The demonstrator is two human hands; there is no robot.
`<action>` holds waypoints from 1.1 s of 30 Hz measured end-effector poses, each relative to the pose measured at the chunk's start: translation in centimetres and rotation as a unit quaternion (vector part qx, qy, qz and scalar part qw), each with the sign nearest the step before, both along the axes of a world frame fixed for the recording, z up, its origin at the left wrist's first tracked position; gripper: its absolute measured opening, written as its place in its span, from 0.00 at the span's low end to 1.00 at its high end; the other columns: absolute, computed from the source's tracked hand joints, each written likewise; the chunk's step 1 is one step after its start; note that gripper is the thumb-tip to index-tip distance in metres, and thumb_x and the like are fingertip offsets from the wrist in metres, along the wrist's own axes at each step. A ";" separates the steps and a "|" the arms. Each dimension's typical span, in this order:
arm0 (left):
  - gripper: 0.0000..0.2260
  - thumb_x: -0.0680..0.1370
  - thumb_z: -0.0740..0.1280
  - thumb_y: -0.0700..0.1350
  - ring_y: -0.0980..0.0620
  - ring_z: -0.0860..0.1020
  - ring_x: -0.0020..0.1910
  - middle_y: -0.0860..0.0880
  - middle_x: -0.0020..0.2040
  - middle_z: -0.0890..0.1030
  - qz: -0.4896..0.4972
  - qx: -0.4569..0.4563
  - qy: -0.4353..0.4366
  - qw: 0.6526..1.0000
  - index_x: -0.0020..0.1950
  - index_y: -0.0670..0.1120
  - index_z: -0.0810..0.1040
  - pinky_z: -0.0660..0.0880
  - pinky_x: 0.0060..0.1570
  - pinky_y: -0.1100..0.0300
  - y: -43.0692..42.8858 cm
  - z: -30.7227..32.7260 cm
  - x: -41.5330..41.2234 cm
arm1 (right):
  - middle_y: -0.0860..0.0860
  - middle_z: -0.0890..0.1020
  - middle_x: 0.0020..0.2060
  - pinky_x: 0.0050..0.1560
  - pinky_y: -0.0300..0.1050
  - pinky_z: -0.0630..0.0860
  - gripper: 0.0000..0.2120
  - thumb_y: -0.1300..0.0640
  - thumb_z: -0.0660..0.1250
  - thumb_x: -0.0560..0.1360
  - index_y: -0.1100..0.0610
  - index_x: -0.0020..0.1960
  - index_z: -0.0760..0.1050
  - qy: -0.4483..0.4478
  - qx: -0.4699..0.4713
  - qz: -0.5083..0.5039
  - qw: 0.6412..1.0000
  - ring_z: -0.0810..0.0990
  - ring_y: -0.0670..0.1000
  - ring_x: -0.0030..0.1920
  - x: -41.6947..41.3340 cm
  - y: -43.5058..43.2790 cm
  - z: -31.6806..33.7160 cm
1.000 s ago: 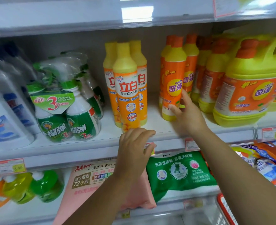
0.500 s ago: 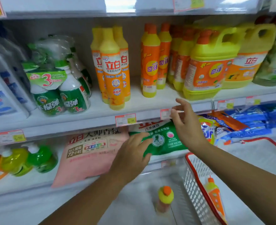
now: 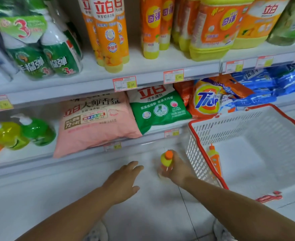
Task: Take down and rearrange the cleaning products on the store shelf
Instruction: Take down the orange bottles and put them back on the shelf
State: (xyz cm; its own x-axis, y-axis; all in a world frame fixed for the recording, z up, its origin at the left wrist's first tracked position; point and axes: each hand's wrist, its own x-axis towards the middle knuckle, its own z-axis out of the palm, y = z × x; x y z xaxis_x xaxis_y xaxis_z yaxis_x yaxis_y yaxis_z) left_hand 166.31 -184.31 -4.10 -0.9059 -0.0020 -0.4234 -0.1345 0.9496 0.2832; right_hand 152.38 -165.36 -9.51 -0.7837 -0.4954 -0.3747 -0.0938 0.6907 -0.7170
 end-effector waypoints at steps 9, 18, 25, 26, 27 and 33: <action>0.36 0.78 0.66 0.57 0.51 0.59 0.76 0.51 0.80 0.53 0.058 0.051 0.020 0.997 0.80 0.52 0.52 0.62 0.72 0.54 -0.3 0.5 -2.0 | 0.47 0.82 0.49 0.51 0.48 0.77 0.24 0.51 0.78 0.68 0.46 0.59 0.72 0.024 -0.068 -0.035 0.997 0.81 0.50 0.50 -1.3 0.4 5.5; 0.26 0.73 0.73 0.56 0.62 0.74 0.62 0.60 0.64 0.76 0.111 0.249 0.155 0.950 0.67 0.61 0.68 0.73 0.64 0.56 2.4 5.0 -6.3 | 0.47 0.84 0.51 0.51 0.41 0.81 0.23 0.59 0.77 0.70 0.50 0.64 0.75 0.033 -0.291 -0.034 0.956 0.83 0.46 0.52 -2.3 0.6 18.1; 0.20 0.71 0.77 0.49 0.67 0.79 0.51 0.62 0.51 0.81 0.189 0.341 0.300 0.871 0.56 0.66 0.73 0.78 0.54 0.65 2.3 9.1 -8.9 | 0.45 0.81 0.58 0.58 0.50 0.79 0.35 0.48 0.81 0.66 0.42 0.69 0.68 0.081 -0.277 -0.020 0.957 0.80 0.46 0.59 -3.5 -1.1 19.6; 0.21 0.70 0.77 0.50 0.64 0.79 0.52 0.60 0.53 0.81 0.197 0.345 0.321 0.860 0.58 0.65 0.74 0.79 0.55 0.60 2.1 9.9 -9.5 | 0.45 0.82 0.56 0.56 0.50 0.80 0.34 0.50 0.80 0.67 0.43 0.68 0.69 0.096 -0.265 -0.014 0.959 0.81 0.46 0.56 -3.9 -1.4 19.8; 0.23 0.70 0.77 0.52 0.62 0.79 0.54 0.59 0.56 0.81 0.195 0.335 0.342 0.856 0.62 0.63 0.75 0.79 0.56 0.56 1.8 10.8 -10.3 | 0.46 0.83 0.54 0.54 0.50 0.81 0.31 0.52 0.79 0.68 0.45 0.67 0.70 0.112 -0.264 -0.013 0.958 0.83 0.46 0.54 -4.4 -1.8 20.3; 0.31 0.75 0.71 0.54 0.55 0.64 0.72 0.54 0.74 0.66 0.113 0.086 0.475 0.869 0.76 0.51 0.65 0.63 0.71 0.57 -2.1 17.9 -15.7 | 0.43 0.84 0.49 0.50 0.41 0.79 0.24 0.57 0.77 0.70 0.51 0.63 0.72 0.247 -0.308 -0.044 0.918 0.83 0.41 0.48 -9.8 -4.9 25.9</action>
